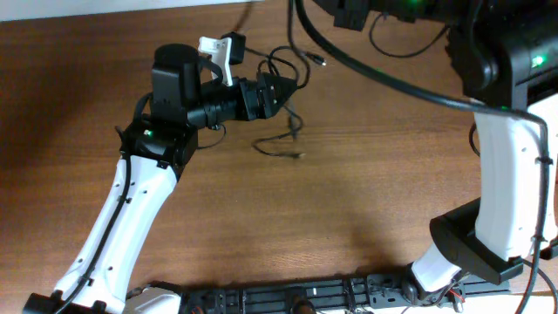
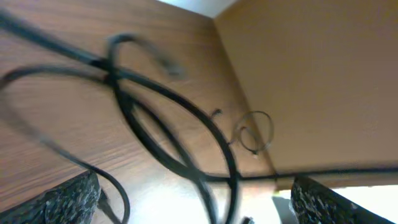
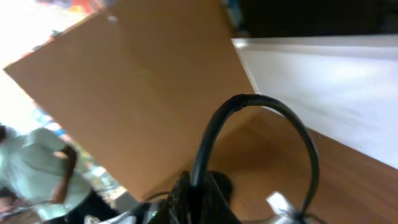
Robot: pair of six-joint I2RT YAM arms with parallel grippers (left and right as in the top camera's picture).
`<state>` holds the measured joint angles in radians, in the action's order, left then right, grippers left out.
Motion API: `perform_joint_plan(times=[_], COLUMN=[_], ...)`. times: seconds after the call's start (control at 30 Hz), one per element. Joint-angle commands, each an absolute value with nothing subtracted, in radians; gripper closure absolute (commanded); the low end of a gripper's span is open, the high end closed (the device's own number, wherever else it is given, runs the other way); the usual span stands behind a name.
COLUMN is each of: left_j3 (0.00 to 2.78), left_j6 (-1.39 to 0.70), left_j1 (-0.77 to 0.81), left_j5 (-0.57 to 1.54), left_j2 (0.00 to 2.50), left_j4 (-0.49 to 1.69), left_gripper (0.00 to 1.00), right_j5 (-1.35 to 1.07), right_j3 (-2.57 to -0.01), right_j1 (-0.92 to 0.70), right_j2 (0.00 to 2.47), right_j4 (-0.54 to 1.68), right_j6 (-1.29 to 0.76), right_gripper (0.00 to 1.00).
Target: Untangle cables
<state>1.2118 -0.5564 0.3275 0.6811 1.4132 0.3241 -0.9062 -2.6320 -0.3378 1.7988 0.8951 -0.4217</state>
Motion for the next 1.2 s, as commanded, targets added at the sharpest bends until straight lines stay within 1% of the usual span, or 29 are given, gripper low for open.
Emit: perform_joint_plan(times=[0.0,0.3,0.5,0.6,0.67,0.77,0.87,1.07,1.17], left_j3=[1.22,1.22,1.22,1.22,1.22,1.22,1.22,1.22,1.22], left_j6=[-0.497,-0.442,-0.395,-0.394,-0.393,-0.386,-0.387,-0.387,-0.387], left_j1=[0.321,0.318,0.313,0.311,0.311,0.293,0.284,0.284,0.284], left_j5=[0.522,0.252,0.246,0.271,0.339,0.416,0.47,0.513,0.532], left_j2=[1.415,1.467,1.489,1.488,1.488,1.488,1.488,1.488,1.488], left_j4=[0.361,0.48,0.501,0.506,0.502,0.498,0.499,0.499,0.499], left_gripper=[0.01,0.01,0.01,0.01,0.01,0.01,0.01,0.01,0.01], right_j5=[-1.027,-1.013,-1.01,-1.01,-1.01,-1.01,-1.01,-1.004,-0.938], right_j3=[-2.648,-2.648,-2.648,-2.648,-2.647,-2.647,-2.647,-2.647,-2.647], right_j1=[-0.349,-0.346,-0.302,-0.265,-0.227,-0.175,-0.111,0.046,0.105], right_j2=[1.754,1.682,1.682,1.686,1.696,1.714,1.744,1.795,1.802], right_j4=[0.823,0.663,0.669,0.714,0.762,0.842,0.908,0.928,0.932], right_j6=[-0.515,-0.537,-0.537,-0.53,-0.521,-0.451,-0.445,-0.418,-0.419], right_gripper=[0.96,0.96,0.96,0.96,0.96,0.96,0.96,0.96,0.96])
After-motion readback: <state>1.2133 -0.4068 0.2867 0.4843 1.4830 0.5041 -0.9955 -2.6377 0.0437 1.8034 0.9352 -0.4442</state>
